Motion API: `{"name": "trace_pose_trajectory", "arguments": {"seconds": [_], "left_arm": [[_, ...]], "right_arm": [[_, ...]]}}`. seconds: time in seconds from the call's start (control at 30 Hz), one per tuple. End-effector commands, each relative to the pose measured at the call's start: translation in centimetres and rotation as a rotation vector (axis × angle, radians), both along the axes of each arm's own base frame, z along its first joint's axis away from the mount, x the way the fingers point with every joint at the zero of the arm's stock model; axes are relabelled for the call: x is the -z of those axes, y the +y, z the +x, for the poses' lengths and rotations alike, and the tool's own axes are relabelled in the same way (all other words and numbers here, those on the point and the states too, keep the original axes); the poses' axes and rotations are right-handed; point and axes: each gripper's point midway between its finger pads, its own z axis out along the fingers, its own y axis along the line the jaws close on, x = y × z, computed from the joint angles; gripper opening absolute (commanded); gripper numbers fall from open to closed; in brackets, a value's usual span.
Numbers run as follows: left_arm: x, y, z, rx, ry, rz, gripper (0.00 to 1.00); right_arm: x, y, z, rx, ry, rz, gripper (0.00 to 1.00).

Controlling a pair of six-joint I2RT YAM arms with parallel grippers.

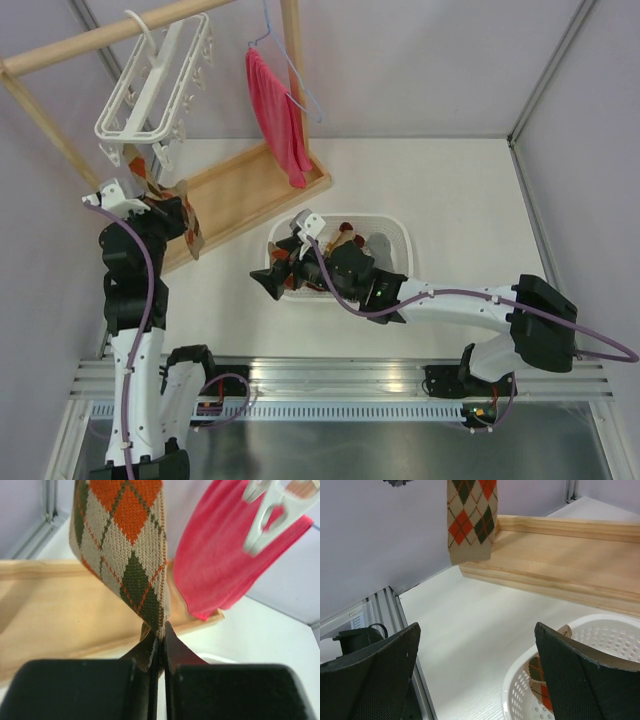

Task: Remove the socks clipped to the hanger

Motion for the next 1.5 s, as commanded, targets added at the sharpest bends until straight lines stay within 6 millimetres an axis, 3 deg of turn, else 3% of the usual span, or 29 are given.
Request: {"name": "trace_pose_trajectory", "arguments": {"seconds": [0.0, 0.17, 0.37, 0.53, 0.6, 0.7, 0.83, 1.03, 1.23, 1.37, 1.43, 1.47], "left_arm": [[0.0, -2.3, -1.7, 0.104, 0.045, -0.058, 0.02], [0.0, -4.3, -2.8, 0.216, 0.069, -0.063, 0.02], [-0.6, -6.6, -4.2, 0.347, 0.084, -0.057, 0.02], [1.7, -7.8, -3.9, 0.451, 0.191, -0.047, 0.02], [3.3, -7.8, -3.6, 0.459, 0.255, -0.055, 0.02], [3.7, -7.0, -3.6, 0.409, 0.245, -0.024, 0.02], [3.5, -6.3, -4.3, 0.362, 0.219, -0.003, 0.02], [3.7, -6.5, -4.9, 0.349, 0.211, -0.044, 0.02], [4.0, -7.0, -5.2, 0.363, 0.216, -0.082, 0.02], [3.7, -7.2, -5.4, 0.368, 0.207, -0.084, 0.02], [3.8, -7.3, -5.5, 0.371, 0.209, -0.088, 0.02], [3.9, -7.4, -5.5, 0.371, 0.212, -0.096, 0.02]], "right_arm": [[-3.0, 1.0, -0.1, 0.043, -0.084, 0.046, 0.98], [-3.7, 2.0, -1.5, 0.030, -0.112, 0.051, 0.98], [-3.8, 3.0, -1.6, 0.032, -0.124, 0.063, 0.98], [-2.9, 4.0, -1.4, 0.044, -0.119, 0.043, 0.98], [-2.6, 4.4, -1.3, 0.045, -0.114, 0.043, 0.98], [-2.3, 4.7, -1.6, 0.039, -0.106, 0.051, 0.98], [-2.7, 4.9, -1.6, 0.043, -0.102, 0.069, 0.98], [-1.8, 6.8, -1.9, 0.028, -0.096, 0.058, 0.98], [-2.5, 8.4, -2.5, 0.012, -0.100, 0.086, 0.98], [-3.4, 9.7, -2.1, 0.022, -0.113, 0.100, 0.98], [-2.4, 10.5, -1.6, 0.041, -0.107, 0.075, 0.98], [-3.0, 11.1, -1.4, 0.046, -0.112, 0.087, 0.98]]}}
